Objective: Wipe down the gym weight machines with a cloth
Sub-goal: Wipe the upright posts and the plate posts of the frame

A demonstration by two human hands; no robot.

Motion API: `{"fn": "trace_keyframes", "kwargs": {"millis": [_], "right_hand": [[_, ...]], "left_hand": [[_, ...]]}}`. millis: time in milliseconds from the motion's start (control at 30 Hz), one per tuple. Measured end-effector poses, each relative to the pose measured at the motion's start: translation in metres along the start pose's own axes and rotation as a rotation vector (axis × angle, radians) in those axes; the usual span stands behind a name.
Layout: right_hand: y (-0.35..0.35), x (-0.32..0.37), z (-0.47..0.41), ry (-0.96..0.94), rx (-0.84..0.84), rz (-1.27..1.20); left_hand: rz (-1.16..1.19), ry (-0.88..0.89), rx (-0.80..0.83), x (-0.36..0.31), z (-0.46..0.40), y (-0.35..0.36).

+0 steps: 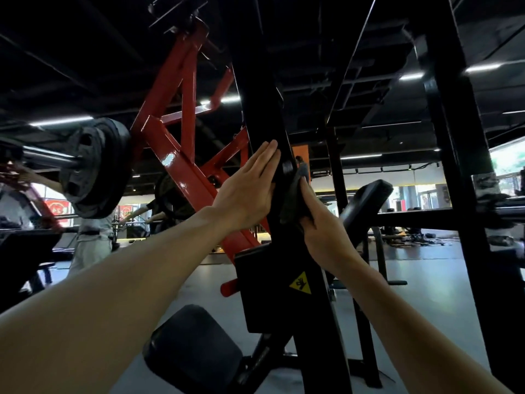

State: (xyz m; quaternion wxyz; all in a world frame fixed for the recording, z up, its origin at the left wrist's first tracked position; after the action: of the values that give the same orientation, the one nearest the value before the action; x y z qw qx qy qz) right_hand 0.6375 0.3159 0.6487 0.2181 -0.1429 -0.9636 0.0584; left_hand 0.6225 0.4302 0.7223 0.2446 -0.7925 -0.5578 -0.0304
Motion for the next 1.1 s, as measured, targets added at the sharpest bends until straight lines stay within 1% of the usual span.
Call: {"fn": "trace_keyframes", "kwargs": {"millis": [133, 233, 300, 433, 533, 633, 733, 833, 1000, 1100], "right_hand": [[0.003, 0.006, -0.023, -0.013, 0.004, 0.023], [0.003, 0.01, -0.042, 0.012, 0.033, -0.032], [0.0, 0.01, -0.044, 0.023, 0.038, -0.018], [-0.013, 0.003, -0.02, 0.042, -0.008, 0.107], [-0.021, 0.001, 0.012, 0.005, -0.04, 0.156], [-0.03, -0.008, 0.047, -0.013, -0.12, 0.214], [-0.03, -0.022, 0.062, 0.045, -0.138, 0.156], [-0.031, -0.02, 0.061, 0.051, -0.157, 0.141], [-0.026, -0.022, 0.058, 0.096, -0.074, 0.154], [-0.022, -0.024, 0.061, 0.159, -0.07, 0.053]], "left_hand": [[-0.015, 0.0, -0.021, 0.001, -0.001, 0.002], [0.017, -0.024, -0.039, 0.002, -0.001, 0.004], [-0.028, -0.032, -0.044, 0.001, -0.001, 0.007], [-0.153, -0.041, 0.014, -0.009, 0.009, 0.018], [-0.15, -0.058, -0.004, -0.018, 0.022, 0.022], [-0.095, -0.106, -0.05, -0.026, 0.031, 0.025], [-0.084, -0.123, -0.068, -0.03, 0.036, 0.028], [-0.104, -0.146, -0.062, -0.03, 0.039, 0.029], [-0.094, -0.149, -0.075, -0.034, 0.043, 0.032], [-0.073, -0.139, -0.067, -0.034, 0.047, 0.035]]}}
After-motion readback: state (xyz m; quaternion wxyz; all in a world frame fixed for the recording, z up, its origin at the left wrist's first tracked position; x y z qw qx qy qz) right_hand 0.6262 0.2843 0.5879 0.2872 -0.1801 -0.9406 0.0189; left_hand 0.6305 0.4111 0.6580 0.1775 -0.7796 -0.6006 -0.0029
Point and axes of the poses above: each hand's wrist, its own z-axis away from the middle knuckle, its own y-axis out of the palm, x = y × z, the point moved 10 cm from there along -z, towards the middle knuckle, and after that the axes turned 8 degrees about -x, right-handed, at the moved point
